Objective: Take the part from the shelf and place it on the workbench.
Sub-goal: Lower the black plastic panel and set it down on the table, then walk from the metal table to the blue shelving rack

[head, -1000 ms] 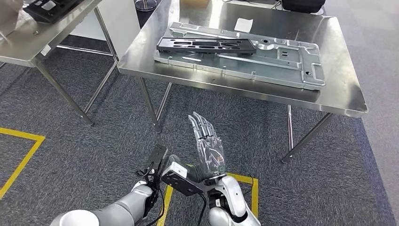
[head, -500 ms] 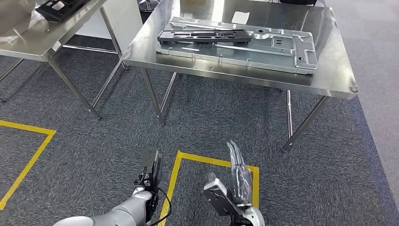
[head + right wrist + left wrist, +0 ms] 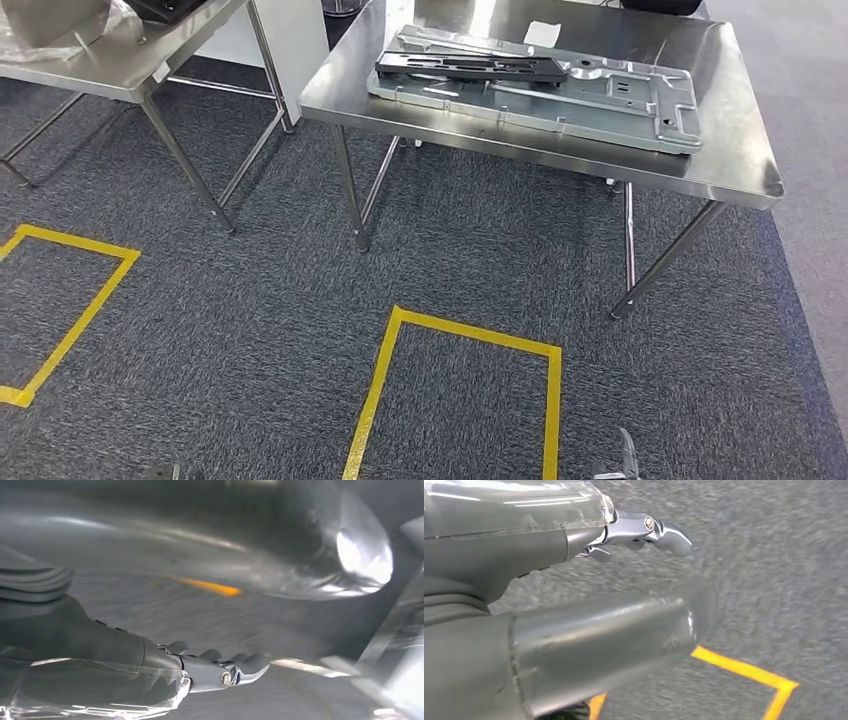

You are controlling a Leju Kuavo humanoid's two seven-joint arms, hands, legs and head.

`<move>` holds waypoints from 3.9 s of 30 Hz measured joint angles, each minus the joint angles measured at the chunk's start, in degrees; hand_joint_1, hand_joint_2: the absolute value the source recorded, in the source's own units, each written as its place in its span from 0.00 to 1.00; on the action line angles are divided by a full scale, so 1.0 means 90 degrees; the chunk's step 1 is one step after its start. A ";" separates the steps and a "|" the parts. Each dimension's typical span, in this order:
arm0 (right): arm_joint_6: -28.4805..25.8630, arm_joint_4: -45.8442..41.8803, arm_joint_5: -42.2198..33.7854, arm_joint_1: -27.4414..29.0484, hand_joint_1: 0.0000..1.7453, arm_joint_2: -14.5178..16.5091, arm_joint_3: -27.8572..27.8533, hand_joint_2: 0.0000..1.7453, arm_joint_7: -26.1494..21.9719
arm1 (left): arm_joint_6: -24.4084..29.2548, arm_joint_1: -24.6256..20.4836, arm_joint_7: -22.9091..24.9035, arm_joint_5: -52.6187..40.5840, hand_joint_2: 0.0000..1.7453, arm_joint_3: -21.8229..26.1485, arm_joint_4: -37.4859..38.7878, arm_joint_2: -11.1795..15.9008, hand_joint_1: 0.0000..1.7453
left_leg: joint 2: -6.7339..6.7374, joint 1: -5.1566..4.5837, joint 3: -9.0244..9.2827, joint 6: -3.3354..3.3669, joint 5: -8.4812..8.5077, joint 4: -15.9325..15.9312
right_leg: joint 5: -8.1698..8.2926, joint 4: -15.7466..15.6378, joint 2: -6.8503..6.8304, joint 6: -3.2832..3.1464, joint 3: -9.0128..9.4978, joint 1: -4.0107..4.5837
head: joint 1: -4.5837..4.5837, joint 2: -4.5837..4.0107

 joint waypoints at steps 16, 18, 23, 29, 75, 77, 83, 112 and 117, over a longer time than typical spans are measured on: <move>-0.0531 0.3326 0.1014 -0.0941 0.00 -0.0469 -0.2719 0.00 0.0444 | 0.0321 0.0044 -0.0009 -0.0099 0.00 -0.0206 -0.0171 0.0384 0.00 | 0.0154 0.0043 -0.0990 -0.0384 -0.0809 0.1934 | 0.0687 -0.1936 -0.0284 -0.0391 0.1205 0.0055 | -0.0043 -0.0001; -0.0569 0.3543 0.1060 -0.0985 0.00 -0.0509 -0.2767 0.00 0.0492 | 0.0336 0.0056 0.0008 -0.0099 0.00 -0.0228 -0.0171 0.0388 0.00 | 0.0282 0.0073 -0.0582 -0.0401 -0.0445 0.1253 | 0.0669 -0.1885 -0.0430 -0.0361 0.1181 0.0052 | -0.0045 0.0000; -0.0760 0.3922 0.1461 -0.1111 0.00 -0.0589 -0.2844 0.00 0.0999 | 0.0399 0.0039 0.0311 -0.0010 0.00 -0.0239 -0.0171 0.0393 0.00 | 0.0587 0.0023 -0.0045 -0.0266 -0.0133 0.0177 | 0.0619 -0.1803 -0.0700 -0.0193 0.1204 0.0090 | -0.0014 0.0000; -0.0807 0.4388 0.1953 -0.1122 0.00 -0.0646 -0.2863 0.00 0.2628 | 0.0616 0.0073 0.1139 0.0207 0.00 -0.0226 -0.0171 0.0278 0.00 | 0.0190 0.0065 -0.0126 -0.0038 0.0048 0.0104 | -0.0271 -0.0395 -0.0073 -0.0028 0.0613 0.0030 | 0.0048 0.0000; 0.0487 0.4798 0.2494 -0.1064 0.00 -0.0785 -0.3118 0.00 0.3908 | 0.0831 0.0225 0.1596 -0.0513 0.00 -0.0687 -0.0164 0.0087 0.00 | 0.0082 0.0092 -0.1003 -0.0465 -0.0647 0.1620 | 0.0463 -0.1780 -0.0052 -0.0354 0.1297 -0.0021 | -0.0016 -0.0001; 0.0606 0.4799 0.2455 -0.1067 0.00 -0.0806 -0.3118 0.00 0.3623 | 0.0767 0.0236 0.1207 -0.0593 0.00 -0.0786 -0.0164 0.0084 0.00 | 0.0143 0.0115 -0.1203 -0.0499 -0.0749 0.2073 | 0.0451 -0.1777 -0.0245 -0.0355 0.1297 -0.0006 | -0.0018 -0.0001; 0.0828 0.4797 0.2455 -0.1161 0.00 -0.0922 -0.3120 0.00 0.2643 | 0.0691 0.0154 0.0263 -0.0832 0.00 -0.1152 -0.0164 0.0075 0.00 | 0.0654 0.0064 -0.0259 -0.0375 -0.0002 0.0324 | 0.0357 -0.1749 -0.0680 -0.0190 0.1399 0.0047 | -0.0006 -0.0001; 0.0953 0.4688 0.2394 -0.1617 0.00 -0.1298 -0.3160 0.00 0.0405 | 0.0645 -0.0290 -0.0013 0.1878 0.00 -0.3900 -0.0477 -0.0273 0.00 | 0.0476 0.0099 -0.0621 -0.0466 -0.0031 0.0858 | 0.0482 -0.1780 -0.0520 -0.0273 0.1298 0.0020 | -0.0002 0.0000; 0.0901 0.4672 0.2418 -0.1530 0.00 -0.1207 -0.3220 0.00 0.0414 | 0.0808 0.0006 0.0248 0.1710 0.00 -0.3922 -0.0475 -0.0261 0.00 | 0.0483 0.0045 -0.0390 -0.0249 0.0093 0.0345 | 0.0364 -0.1737 -0.0724 -0.0084 0.1380 0.0034 | 0.0050 0.0000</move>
